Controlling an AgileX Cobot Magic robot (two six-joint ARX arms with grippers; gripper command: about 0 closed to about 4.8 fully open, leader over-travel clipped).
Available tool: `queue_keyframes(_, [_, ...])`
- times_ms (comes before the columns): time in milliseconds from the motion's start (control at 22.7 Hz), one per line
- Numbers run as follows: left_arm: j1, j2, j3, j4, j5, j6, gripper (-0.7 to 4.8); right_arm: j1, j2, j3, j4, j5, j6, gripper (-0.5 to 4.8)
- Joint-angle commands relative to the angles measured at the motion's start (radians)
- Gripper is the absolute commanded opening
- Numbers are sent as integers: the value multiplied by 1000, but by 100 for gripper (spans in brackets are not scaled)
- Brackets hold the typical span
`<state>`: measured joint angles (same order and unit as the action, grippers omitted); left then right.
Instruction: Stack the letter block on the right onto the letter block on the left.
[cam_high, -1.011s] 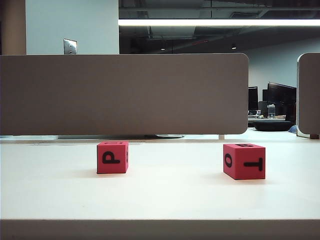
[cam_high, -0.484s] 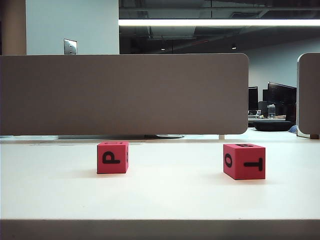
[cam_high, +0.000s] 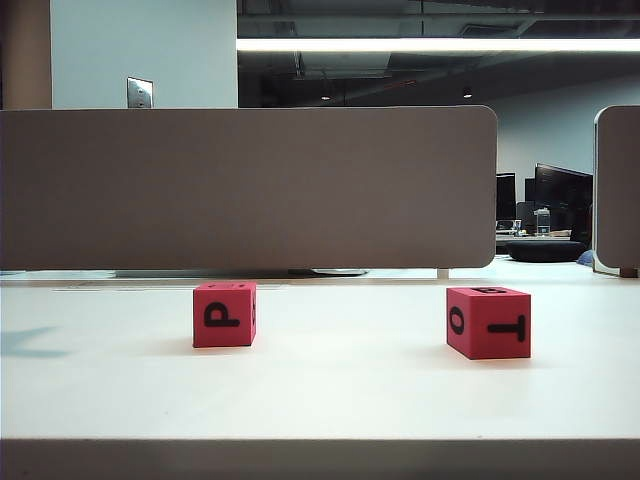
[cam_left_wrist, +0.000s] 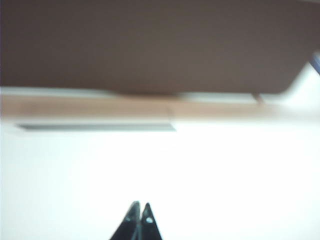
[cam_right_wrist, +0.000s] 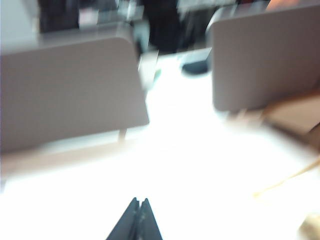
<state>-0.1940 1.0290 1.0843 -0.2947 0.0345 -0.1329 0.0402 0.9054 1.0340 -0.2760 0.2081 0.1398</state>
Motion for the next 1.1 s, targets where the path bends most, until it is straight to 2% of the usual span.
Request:
queue_keyframes(44, [-79, 72, 22, -58, 21, -10, -5, 121, 126, 29, -126, 0, -13, 24])
queue_keyframes(88, [-92, 80, 22, -66, 22, -10, -5, 153, 154, 29, -139, 0, -14, 80])
queue_keyframes(132, [-121, 89, 22, -83, 21, -10, -5, 208, 214, 29, -170, 3, -18, 269])
queue_keyframes(220, [-143, 87, 22, -107, 22, -10, -5, 265, 296, 29, -199, -2, -16, 479])
queue_keyframes(308, [-143, 73, 23, -153, 21, -1, -5, 347, 380, 29, -187, 0, -6, 479])
queue_keyframes(484, [-151, 42, 23, -250, 18, -6, -5, 412, 505, 30, -180, 0, 104, 479])
queue_keyframes(616, [-151, 16, 23, -273, 18, 3, -5, 418, 557, 30, -195, -3, 134, 479])
queue_keyframes(704, [-152, -3, 24, -274, 60, 2, -5, 420, 578, 30, -220, -5, 175, 479])
queue_keyframes(1099, [-155, -44, 41, -281, 82, 2, -5, 419, 687, 29, -262, -27, 175, 479])
